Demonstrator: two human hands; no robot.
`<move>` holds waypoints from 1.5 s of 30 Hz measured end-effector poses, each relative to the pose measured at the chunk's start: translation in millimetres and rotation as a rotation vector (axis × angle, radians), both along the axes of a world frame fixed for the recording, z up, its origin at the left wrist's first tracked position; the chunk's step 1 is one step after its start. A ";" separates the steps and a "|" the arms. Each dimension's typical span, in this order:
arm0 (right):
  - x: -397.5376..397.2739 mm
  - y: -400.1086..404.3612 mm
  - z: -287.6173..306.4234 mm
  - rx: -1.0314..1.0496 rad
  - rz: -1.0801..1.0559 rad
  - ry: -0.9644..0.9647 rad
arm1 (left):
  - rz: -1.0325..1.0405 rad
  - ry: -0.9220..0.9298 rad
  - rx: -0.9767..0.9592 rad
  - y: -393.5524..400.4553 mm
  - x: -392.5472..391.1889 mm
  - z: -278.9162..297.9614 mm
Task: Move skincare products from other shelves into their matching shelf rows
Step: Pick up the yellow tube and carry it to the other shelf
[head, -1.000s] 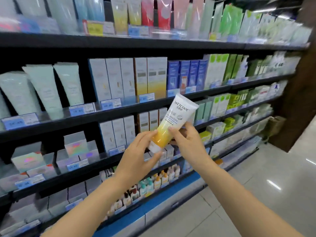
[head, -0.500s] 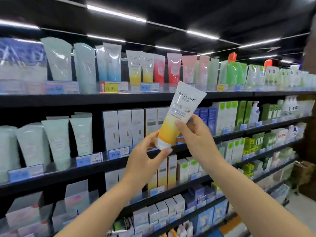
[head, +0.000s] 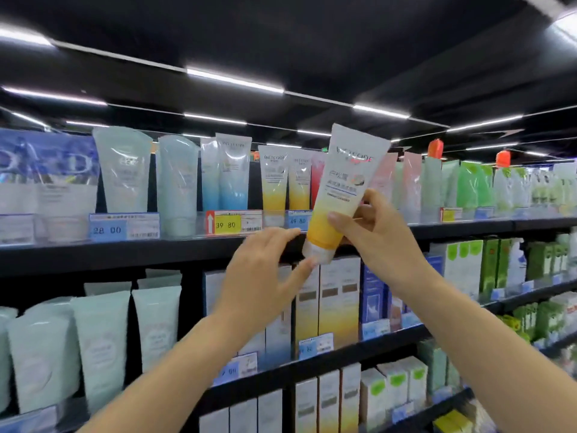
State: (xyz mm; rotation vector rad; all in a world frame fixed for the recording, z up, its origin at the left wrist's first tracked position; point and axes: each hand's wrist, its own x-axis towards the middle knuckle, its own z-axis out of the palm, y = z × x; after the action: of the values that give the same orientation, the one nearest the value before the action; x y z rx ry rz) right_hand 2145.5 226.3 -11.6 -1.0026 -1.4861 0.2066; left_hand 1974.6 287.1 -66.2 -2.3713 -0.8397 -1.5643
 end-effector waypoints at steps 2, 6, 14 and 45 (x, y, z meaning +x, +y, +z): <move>6.6 11.7 14.7 0.021 -0.023 -0.026 | 0.111 0.045 0.106 16.8 -5.8 10.3; 19.4 41.2 43.3 0.083 -0.079 -0.002 | 0.293 0.146 0.182 47.7 -13.9 21.3; 35.5 103.7 74.9 0.116 -0.038 -0.069 | 0.480 0.150 0.172 67.8 -13.3 25.7; 34.3 151.6 54.6 -0.241 -0.209 -0.595 | 0.480 0.239 0.198 64.9 -18.7 24.0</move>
State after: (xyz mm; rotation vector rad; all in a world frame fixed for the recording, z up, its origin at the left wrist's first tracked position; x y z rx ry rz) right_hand 2179.8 377.9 43.0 -1.4930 -1.9011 -0.0766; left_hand 1955.9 352.0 -42.1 -1.9739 -1.0443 -1.0947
